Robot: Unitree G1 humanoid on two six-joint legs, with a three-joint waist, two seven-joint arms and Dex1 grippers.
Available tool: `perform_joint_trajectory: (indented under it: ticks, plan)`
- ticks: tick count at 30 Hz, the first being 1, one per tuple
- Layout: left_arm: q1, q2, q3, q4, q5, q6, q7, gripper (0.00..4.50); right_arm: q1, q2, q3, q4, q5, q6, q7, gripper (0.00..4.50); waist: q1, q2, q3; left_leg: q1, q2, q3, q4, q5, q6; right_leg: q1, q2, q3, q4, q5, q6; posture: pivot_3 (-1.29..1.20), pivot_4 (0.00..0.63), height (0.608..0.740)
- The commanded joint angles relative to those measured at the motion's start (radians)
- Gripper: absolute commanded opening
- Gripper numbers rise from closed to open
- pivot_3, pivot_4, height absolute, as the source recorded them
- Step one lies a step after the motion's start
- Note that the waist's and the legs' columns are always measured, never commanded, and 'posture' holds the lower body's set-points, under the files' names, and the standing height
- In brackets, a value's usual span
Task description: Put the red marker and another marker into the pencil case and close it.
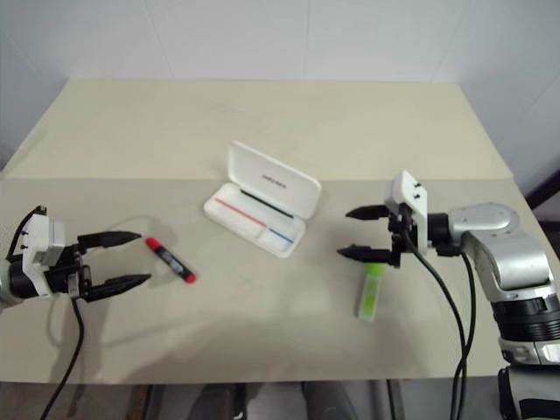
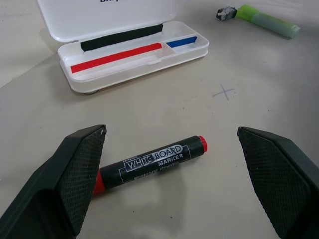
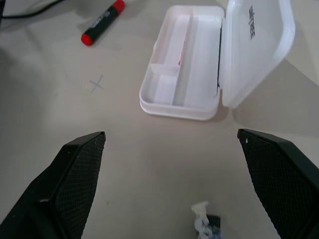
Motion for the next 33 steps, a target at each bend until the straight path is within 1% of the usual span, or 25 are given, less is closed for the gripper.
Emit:
perform_joint_trajectory:
  ticks: [1,6,11,16,18,20,22,26,33]
  plan:
    - [0.0,0.027,0.045,-0.022,-0.017,-0.005,-0.007,4.48,-0.004,0.015,-0.027,-0.045,0.028,0.004,-0.016,4.5,0.001,0.0,0.0,0.0,0.0,0.0,0.0,0.0,0.0,0.0,0.0,0.0,0.001,0.0,0.0,0.0,0.15,0.74]
    - [0.004,0.025,0.059,-0.033,-0.02,0.0,0.001,4.48,-0.02,0.068,0.009,-0.038,0.009,-0.012,-0.041,4.5,0.0,0.0,0.0,0.0,0.0,0.0,0.003,0.0,0.0,0.0,0.0,0.0,0.003,0.0,0.0,0.0,0.15,0.74]
    - [-0.016,0.021,0.038,-0.024,-0.025,0.003,-0.014,4.48,-0.034,0.143,0.042,-0.104,0.006,0.075,-0.158,4.5,-0.001,0.0,0.0,0.0,0.0,0.0,0.003,0.0,0.0,0.0,0.0,0.0,0.004,0.0,0.0,0.0,0.15,0.74]
    - [-0.036,0.0,0.057,-0.022,-0.058,0.005,-0.008,4.48,-0.03,0.213,0.088,-0.178,-0.014,0.126,-0.26,4.5,0.001,0.0,0.0,0.0,0.0,-0.001,0.003,0.0,0.0,0.0,0.0,0.0,0.003,0.0,0.0,0.0,0.15,0.74]
    - [-0.038,0.001,0.055,-0.001,-0.059,-0.005,-0.02,4.48,-0.036,0.238,0.127,-0.198,-0.027,0.17,-0.299,4.5,0.0,0.0,0.0,0.0,0.0,-0.001,0.003,0.0,0.0,0.0,0.0,0.0,0.003,0.0,0.0,0.0,0.15,0.74]
    - [-0.05,-0.017,0.068,0.01,-0.085,-0.012,-0.025,4.48,-0.038,0.242,0.179,-0.209,-0.049,0.212,-0.313,4.5,0.0,0.0,0.0,0.0,0.0,-0.001,0.003,0.0,0.0,0.0,0.0,0.0,0.004,0.0,0.0,0.0,0.15,0.74]
    - [-0.056,-0.017,0.071,0.018,-0.101,-0.002,-0.035,4.48,-0.046,0.25,0.215,-0.21,-0.071,0.208,-0.316,4.5,0.0,0.0,0.0,0.0,0.0,-0.001,0.003,0.0,0.0,0.0,0.0,0.0,0.004,0.0,0.0,0.0,0.15,0.74]
    - [-0.068,-0.012,0.056,0.058,-0.074,-0.034,-0.04,4.48,-0.062,0.289,0.278,-0.195,-0.11,0.202,-0.335,4.5,-0.002,-0.001,0.0,0.0,0.0,-0.001,0.003,0.0,0.0,0.0,0.0,0.0,0.004,0.0,0.0,0.0,0.15,0.74]
    - [-0.033,-0.012,0.092,0.004,-0.095,-0.026,-0.011,4.48,-0.105,0.36,0.332,-0.096,-0.194,0.141,-0.364,4.5,-0.005,-0.002,-0.001,0.0,0.0,-0.001,0.003,0.0,0.0,0.0,0.0,0.0,0.004,0.0,0.0,0.0,0.15,0.74]
